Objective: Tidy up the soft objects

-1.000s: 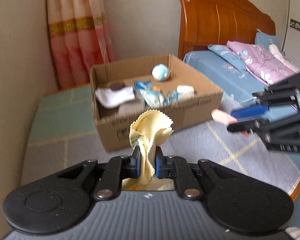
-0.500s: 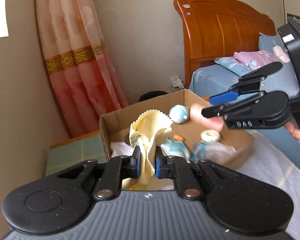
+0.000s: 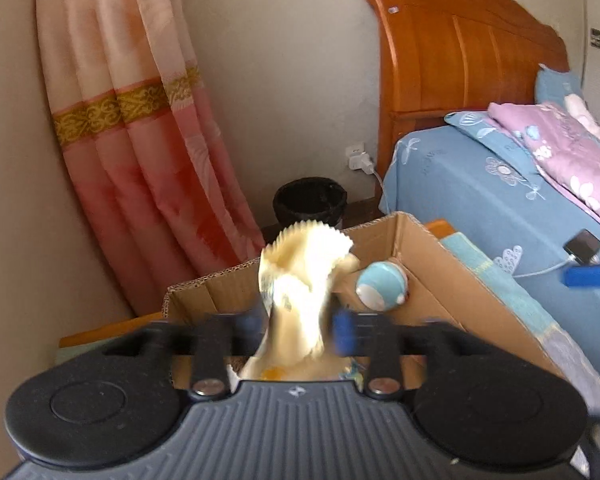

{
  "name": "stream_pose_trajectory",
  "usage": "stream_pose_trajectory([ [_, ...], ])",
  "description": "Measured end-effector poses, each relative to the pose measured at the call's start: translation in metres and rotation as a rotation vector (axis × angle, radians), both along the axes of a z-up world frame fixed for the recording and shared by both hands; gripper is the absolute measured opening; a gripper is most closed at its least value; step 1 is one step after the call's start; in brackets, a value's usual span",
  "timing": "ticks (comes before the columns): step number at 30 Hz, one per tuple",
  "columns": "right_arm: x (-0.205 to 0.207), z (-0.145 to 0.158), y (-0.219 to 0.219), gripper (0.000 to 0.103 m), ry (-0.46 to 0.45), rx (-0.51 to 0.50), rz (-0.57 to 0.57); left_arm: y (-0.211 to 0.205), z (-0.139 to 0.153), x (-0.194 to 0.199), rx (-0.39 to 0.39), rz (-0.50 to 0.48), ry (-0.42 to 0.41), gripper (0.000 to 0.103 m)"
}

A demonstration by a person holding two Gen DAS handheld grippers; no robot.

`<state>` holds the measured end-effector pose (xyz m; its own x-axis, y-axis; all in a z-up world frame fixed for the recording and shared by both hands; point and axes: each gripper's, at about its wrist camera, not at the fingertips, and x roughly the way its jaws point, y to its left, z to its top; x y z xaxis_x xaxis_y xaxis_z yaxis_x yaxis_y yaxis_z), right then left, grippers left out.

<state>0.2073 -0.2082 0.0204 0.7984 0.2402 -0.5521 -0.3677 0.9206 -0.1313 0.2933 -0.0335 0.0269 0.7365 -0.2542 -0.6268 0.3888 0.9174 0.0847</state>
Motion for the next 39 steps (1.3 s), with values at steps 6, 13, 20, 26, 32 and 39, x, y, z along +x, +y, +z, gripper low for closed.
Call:
stream_pose_trajectory([
  [6, -0.022, 0.008, -0.007, 0.101, 0.005, 0.009, -0.018, 0.010, 0.012, -0.032, -0.014, 0.067, -0.112, 0.100],
  [13, -0.039, 0.019, -0.005, 0.103, 0.048, -0.010, -0.105, 0.028, 0.022, -0.098, 0.017, 0.153, -0.122, 0.103],
  [20, -0.050, 0.015, -0.001, 0.103, 0.183, 0.039, -0.285, 0.037, 0.011, -0.153, -0.003, 0.250, 0.024, 0.102],
  [26, -0.073, 0.016, 0.007, 0.103, 0.199, 0.063, -0.353, 0.032, 0.009, -0.180, 0.025, 0.284, 0.037, 0.102],
  [32, -0.089, 0.016, 0.011, 0.103, 0.210, 0.076, -0.379, 0.031, 0.011, -0.185, 0.023, 0.312, 0.040, 0.102],
  [39, -0.094, 0.017, 0.016, 0.103, 0.217, 0.082, -0.375, 0.032, 0.011, -0.189, 0.023, 0.313, 0.043, 0.102],
])
